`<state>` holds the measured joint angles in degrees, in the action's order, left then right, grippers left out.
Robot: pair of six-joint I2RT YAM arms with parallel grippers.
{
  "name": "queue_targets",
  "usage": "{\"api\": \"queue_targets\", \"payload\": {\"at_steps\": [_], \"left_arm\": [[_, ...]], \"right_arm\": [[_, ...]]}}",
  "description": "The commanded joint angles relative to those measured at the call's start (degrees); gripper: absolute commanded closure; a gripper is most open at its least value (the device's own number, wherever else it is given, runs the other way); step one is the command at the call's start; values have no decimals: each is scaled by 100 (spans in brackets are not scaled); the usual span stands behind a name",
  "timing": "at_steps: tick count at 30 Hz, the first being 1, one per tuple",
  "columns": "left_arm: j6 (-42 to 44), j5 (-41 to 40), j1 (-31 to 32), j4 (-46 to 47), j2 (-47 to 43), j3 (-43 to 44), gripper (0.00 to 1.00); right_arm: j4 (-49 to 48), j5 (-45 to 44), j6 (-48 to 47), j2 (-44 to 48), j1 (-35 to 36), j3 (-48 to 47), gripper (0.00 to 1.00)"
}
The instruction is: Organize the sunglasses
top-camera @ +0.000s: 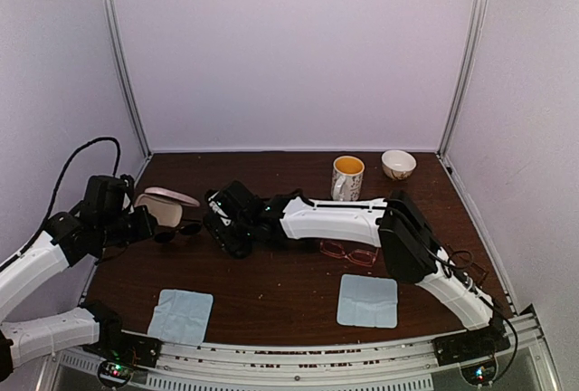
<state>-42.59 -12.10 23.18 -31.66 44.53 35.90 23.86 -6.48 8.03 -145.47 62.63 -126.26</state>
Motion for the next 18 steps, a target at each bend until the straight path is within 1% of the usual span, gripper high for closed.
{"api": "queue_targets", "payload": {"at_steps": [1,5,7,12,18], "left_arm": [[-120,97,-50,341,-8,163,100],[-191,135,-49,345,-12,176,100],[-217,179,-50,370,-15,175,100],[-244,523,-43,651,18,162,100],[-552,1133,-47,1115,142,-56,100]], "right_arm": [[-338,317,-10,121,-40,-27,24],[-557,520,-3,328,-98,167,23],[-797,586,53,604,-142,463,22],[-1772,721,185,1617,-305,1724,20],[-2529,862,275,2800,-610,3233,21]]}}
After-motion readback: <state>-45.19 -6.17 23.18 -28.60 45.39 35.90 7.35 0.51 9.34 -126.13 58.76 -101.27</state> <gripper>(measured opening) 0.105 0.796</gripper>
